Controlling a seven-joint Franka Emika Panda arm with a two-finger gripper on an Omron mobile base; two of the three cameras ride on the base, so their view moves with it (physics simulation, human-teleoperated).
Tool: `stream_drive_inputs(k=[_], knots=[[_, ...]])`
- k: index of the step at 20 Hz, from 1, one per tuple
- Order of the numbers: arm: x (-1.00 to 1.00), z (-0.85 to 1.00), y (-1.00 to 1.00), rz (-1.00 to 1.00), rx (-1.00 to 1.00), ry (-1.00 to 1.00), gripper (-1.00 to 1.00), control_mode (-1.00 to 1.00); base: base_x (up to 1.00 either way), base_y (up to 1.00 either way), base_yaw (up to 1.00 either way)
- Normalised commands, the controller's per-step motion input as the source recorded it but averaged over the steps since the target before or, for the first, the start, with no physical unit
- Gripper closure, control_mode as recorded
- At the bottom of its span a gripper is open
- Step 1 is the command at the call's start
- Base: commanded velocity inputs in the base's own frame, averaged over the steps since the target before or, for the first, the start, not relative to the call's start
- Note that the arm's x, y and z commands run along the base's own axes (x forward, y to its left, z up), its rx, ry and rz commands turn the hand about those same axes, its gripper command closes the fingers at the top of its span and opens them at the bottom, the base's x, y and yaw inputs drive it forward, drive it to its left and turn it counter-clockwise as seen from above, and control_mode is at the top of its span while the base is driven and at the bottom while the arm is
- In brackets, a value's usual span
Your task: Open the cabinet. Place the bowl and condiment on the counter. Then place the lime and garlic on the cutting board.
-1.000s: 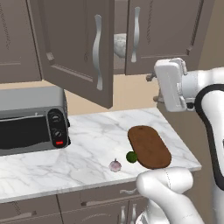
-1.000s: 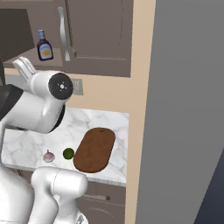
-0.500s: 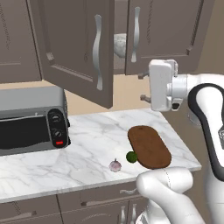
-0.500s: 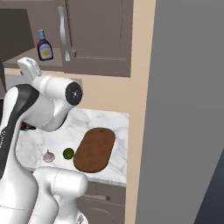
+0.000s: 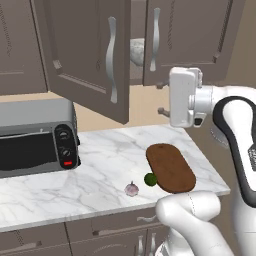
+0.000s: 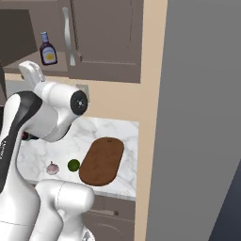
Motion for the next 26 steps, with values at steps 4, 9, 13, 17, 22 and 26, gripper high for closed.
stream_drive_inputs(k=[4, 9, 13, 17, 22, 26], knots=[[0.04, 0.11, 0.19, 0.0, 0.0, 0.11, -1.0, -1.0, 0.0, 0.0, 0.0], [0.29, 0.0, 0.15, 0.11, 0.0, 0.05, -1.0, -1.0, 0.0, 0.0, 0.0], [0.42, -0.01, 0.03, 0.15, 0.0, 0.0, -1.0, -1.0, 0.0, 0.0, 0.0], [0.39, -0.01, 0.07, 0.15, 0.0, 0.0, -1.0, -1.0, 0.0, 0.0, 0.0], [0.35, -0.01, 0.17, 0.11, 0.0, 0.0, -1.0, -1.0, 0.0, 0.0, 0.0], [0.26, 0.0, 0.25, 0.07, 0.0, 0.0, -1.0, -1.0, 0.0, 0.0, 0.0]])
